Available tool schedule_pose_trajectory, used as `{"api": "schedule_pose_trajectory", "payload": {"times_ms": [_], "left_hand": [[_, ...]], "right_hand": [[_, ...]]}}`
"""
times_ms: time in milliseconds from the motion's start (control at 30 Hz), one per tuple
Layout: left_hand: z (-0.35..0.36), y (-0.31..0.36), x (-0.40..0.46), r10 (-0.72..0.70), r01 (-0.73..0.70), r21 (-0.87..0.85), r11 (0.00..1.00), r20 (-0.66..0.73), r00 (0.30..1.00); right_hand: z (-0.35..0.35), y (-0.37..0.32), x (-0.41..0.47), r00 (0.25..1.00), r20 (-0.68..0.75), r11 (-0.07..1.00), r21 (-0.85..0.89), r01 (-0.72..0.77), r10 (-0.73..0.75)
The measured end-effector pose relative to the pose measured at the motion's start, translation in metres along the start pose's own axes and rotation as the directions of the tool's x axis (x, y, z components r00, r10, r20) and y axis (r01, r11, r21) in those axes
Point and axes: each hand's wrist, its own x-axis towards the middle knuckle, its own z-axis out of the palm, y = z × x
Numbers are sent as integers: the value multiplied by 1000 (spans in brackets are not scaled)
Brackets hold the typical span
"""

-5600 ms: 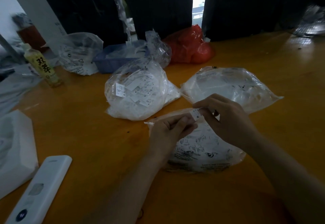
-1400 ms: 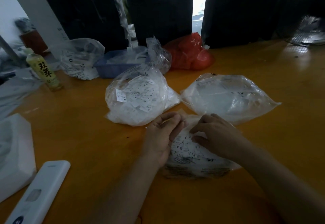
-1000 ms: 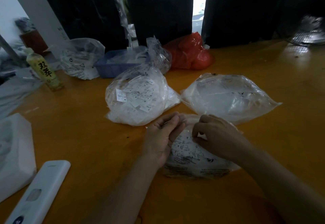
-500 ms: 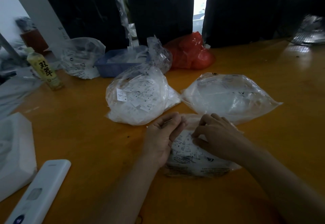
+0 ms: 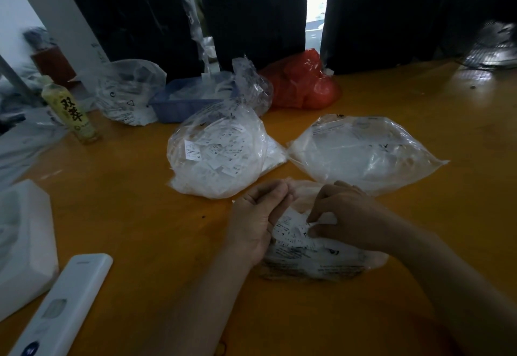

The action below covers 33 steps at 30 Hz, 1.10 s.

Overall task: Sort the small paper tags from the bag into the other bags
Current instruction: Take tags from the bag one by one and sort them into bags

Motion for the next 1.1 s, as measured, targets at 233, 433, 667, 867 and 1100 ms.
{"api": "schedule_pose_trajectory", "payload": {"times_ms": [233, 433, 667, 867, 1100], "left_hand": [[-2, -1, 1, -16, 16, 6, 1000, -4, 1000], [-2, 0, 0, -24, 23, 24, 999, 24, 999], [-1, -2, -3, -30, 26, 60, 998, 65, 997], [1, -3, -3, -20, 12, 88, 996, 81, 997], [3, -2, -6, -28, 21, 77, 997, 91, 995]], "right_hand": [[-13, 0, -6, 974, -198, 904, 428, -16, 111], [-19, -2, -7, 909, -270, 533, 844, 66, 316], [-21, -9, -9, 898, -311, 429, 889, 160, 311], [-18, -15, -8, 890, -335, 607, 790, 85, 311], [-15, -14, -8, 892, -358, 806, 592, -12, 276]]}}
